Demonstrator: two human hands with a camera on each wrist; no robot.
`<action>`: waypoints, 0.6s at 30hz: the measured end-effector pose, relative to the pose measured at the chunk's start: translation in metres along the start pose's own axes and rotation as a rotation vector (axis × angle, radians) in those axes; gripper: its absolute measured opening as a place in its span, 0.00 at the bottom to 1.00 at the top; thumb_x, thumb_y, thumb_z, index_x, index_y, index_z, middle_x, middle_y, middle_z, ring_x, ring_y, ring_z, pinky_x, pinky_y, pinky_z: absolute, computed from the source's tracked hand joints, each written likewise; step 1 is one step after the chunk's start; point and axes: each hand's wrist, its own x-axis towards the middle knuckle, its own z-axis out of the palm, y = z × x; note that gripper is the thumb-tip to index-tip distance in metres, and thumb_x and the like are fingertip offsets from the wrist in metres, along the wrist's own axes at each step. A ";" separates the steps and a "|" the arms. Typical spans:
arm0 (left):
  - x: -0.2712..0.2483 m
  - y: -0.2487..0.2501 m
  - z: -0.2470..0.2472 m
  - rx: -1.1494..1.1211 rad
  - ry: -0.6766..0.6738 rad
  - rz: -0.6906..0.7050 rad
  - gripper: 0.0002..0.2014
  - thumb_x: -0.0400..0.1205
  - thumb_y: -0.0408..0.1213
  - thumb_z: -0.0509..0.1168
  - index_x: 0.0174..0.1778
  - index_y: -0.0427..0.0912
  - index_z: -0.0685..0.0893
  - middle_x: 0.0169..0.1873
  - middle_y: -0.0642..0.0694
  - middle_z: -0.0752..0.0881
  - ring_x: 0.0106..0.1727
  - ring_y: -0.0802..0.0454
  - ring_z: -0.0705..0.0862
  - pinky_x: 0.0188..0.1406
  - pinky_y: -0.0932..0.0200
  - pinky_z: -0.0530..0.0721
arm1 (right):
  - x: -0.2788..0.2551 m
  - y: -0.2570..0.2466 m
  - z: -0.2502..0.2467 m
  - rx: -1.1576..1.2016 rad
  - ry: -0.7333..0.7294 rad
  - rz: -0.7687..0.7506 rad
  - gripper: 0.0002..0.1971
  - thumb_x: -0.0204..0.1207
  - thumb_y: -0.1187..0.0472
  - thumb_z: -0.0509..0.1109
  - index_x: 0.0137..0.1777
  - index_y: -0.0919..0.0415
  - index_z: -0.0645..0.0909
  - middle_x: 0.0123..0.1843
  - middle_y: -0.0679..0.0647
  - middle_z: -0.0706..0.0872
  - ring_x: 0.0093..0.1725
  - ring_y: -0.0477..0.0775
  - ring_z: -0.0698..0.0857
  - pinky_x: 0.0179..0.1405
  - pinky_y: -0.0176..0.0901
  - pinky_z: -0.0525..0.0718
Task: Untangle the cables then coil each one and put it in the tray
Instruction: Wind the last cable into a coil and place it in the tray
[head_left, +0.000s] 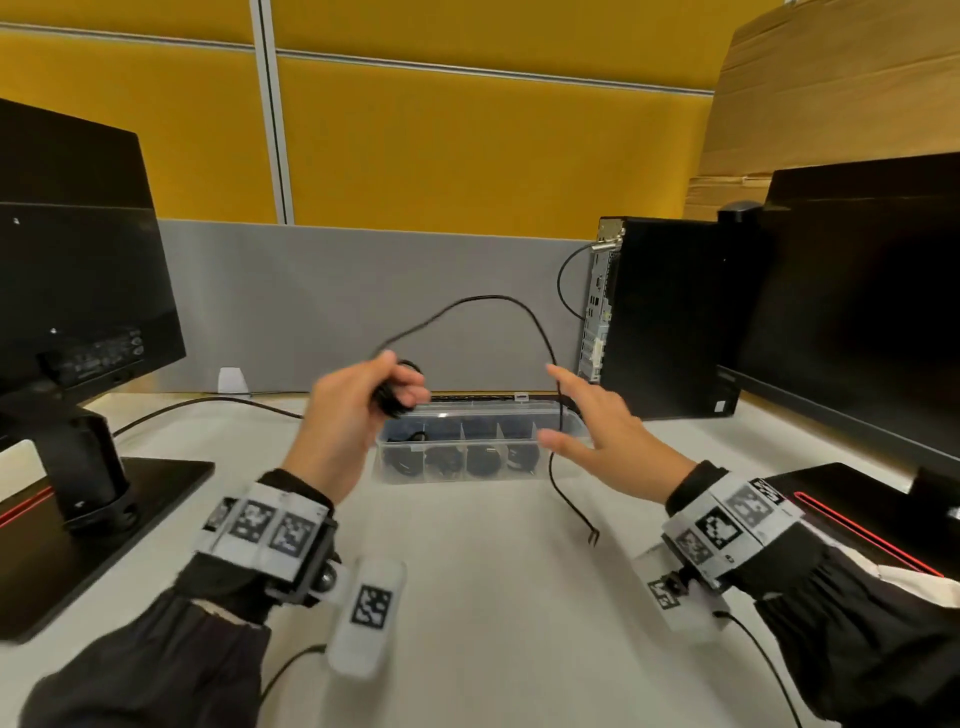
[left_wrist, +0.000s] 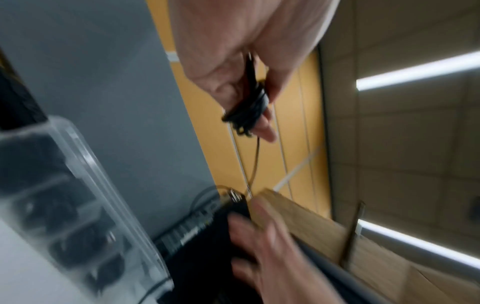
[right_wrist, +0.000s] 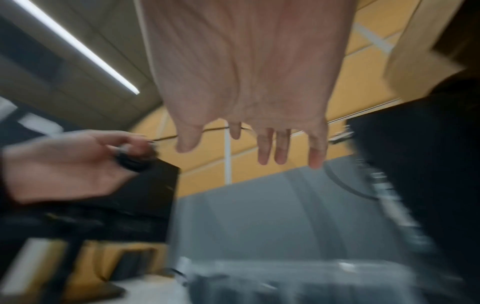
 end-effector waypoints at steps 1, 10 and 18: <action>-0.008 -0.003 0.011 0.056 -0.084 -0.028 0.18 0.85 0.32 0.56 0.31 0.34 0.83 0.26 0.44 0.86 0.28 0.53 0.83 0.37 0.66 0.84 | 0.001 -0.016 0.001 0.066 -0.019 -0.074 0.34 0.78 0.40 0.59 0.81 0.40 0.47 0.80 0.49 0.64 0.78 0.52 0.62 0.76 0.60 0.63; -0.035 0.007 0.033 0.038 -0.346 -0.176 0.15 0.81 0.39 0.59 0.32 0.35 0.80 0.29 0.44 0.83 0.28 0.52 0.80 0.33 0.66 0.81 | 0.000 -0.056 0.001 0.000 0.715 -0.357 0.18 0.78 0.48 0.62 0.65 0.54 0.72 0.58 0.50 0.75 0.55 0.45 0.72 0.51 0.36 0.73; -0.041 0.028 0.053 -0.226 -0.300 0.013 0.19 0.81 0.41 0.56 0.39 0.32 0.87 0.37 0.37 0.87 0.41 0.49 0.88 0.47 0.62 0.86 | -0.004 -0.067 0.013 0.133 0.235 -0.374 0.12 0.86 0.54 0.50 0.46 0.55 0.71 0.31 0.44 0.80 0.30 0.41 0.76 0.42 0.39 0.75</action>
